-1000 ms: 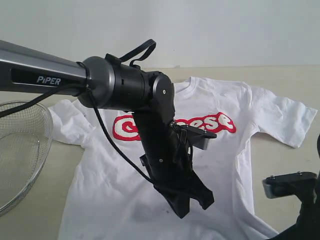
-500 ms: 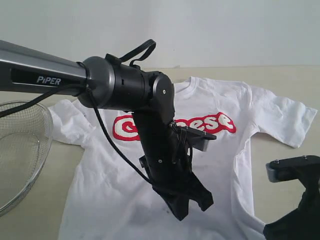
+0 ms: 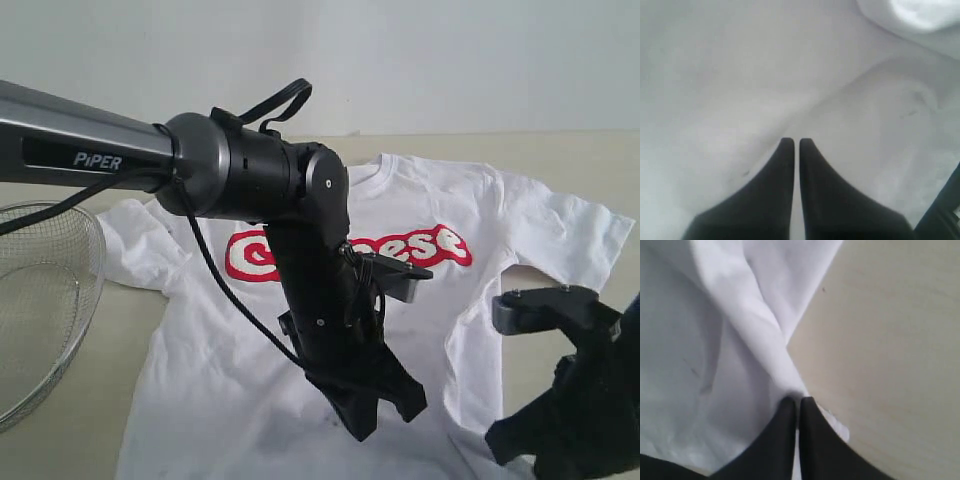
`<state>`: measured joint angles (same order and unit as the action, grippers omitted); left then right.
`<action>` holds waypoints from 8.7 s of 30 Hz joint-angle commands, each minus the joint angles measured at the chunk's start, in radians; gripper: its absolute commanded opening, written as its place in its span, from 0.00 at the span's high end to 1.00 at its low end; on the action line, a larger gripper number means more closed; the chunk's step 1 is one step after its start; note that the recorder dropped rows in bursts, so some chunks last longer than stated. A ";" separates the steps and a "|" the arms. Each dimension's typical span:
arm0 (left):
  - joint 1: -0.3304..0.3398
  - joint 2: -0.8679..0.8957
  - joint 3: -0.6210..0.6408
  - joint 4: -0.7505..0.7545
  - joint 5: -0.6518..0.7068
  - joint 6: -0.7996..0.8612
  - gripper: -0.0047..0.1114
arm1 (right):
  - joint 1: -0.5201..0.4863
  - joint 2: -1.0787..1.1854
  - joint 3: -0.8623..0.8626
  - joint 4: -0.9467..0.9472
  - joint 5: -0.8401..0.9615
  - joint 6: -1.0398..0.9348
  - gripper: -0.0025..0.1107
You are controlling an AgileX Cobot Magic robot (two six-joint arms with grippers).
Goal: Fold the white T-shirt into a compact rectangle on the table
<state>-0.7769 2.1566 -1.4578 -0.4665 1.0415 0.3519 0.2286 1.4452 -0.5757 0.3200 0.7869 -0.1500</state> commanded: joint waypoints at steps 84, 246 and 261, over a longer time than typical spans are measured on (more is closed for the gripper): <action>0.002 -0.010 0.003 0.014 0.007 0.000 0.92 | 0.001 0.124 -0.169 -0.192 -0.102 0.208 0.98; 0.208 -0.540 0.540 0.004 -0.489 -0.037 0.92 | -0.476 0.578 -0.763 -0.092 -0.215 0.061 0.98; 0.208 -0.540 0.540 0.004 -0.485 -0.037 0.92 | -0.336 0.578 -0.763 0.025 -0.308 0.020 0.98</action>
<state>-0.5711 1.6171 -0.9235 -0.4553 0.5597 0.3074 -0.1287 2.0373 -1.3410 0.3257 0.4944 -0.1230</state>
